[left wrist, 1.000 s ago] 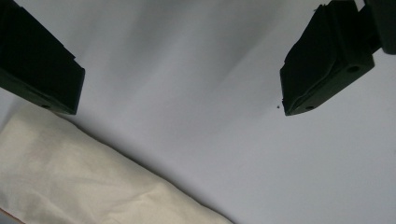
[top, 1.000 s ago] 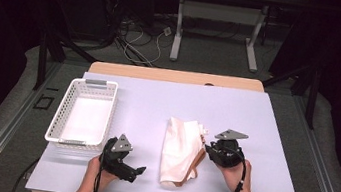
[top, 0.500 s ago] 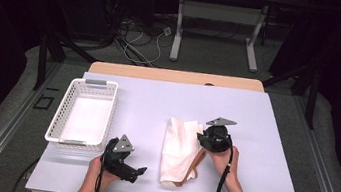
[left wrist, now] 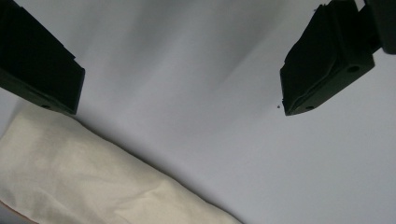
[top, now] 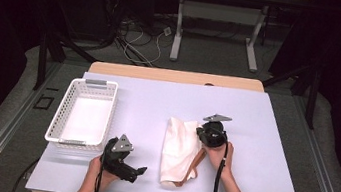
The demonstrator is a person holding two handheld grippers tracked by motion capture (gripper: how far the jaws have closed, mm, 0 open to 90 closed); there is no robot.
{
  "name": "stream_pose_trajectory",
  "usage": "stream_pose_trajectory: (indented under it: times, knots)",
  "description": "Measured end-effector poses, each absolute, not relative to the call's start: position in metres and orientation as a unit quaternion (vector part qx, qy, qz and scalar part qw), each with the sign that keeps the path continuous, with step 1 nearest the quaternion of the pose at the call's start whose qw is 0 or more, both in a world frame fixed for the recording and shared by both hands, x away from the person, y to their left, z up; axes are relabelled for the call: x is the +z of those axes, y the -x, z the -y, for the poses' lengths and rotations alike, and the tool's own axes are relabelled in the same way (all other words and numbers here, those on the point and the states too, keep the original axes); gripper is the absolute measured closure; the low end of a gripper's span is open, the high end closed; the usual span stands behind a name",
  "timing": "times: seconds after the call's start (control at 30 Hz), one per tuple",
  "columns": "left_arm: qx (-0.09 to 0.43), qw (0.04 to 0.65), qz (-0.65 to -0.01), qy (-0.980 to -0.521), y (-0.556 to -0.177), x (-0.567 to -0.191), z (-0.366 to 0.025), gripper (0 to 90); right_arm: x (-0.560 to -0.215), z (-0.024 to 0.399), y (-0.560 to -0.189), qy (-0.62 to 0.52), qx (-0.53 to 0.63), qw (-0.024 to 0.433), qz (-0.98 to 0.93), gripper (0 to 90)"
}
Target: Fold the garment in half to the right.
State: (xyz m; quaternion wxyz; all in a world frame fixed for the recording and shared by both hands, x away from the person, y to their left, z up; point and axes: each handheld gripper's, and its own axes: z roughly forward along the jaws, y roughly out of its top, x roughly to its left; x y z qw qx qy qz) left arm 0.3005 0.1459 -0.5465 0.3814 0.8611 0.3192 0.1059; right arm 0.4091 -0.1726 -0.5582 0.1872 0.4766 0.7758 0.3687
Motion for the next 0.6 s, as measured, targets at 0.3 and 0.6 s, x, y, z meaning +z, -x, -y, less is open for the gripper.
stream_pose_trajectory:
  times: [0.3,0.6]
  knots:
    - [0.103,0.387,-0.321,-0.858,-0.301,-0.545,-0.148,0.0,-0.545,0.179,-0.399,-0.477,0.377,0.22,-0.763,88.0]
    - [0.101,0.38,-0.319,-0.862,-0.301,-0.547,-0.146,0.0,-0.548,0.182,-0.398,-0.492,0.354,0.217,-0.765,87.6]
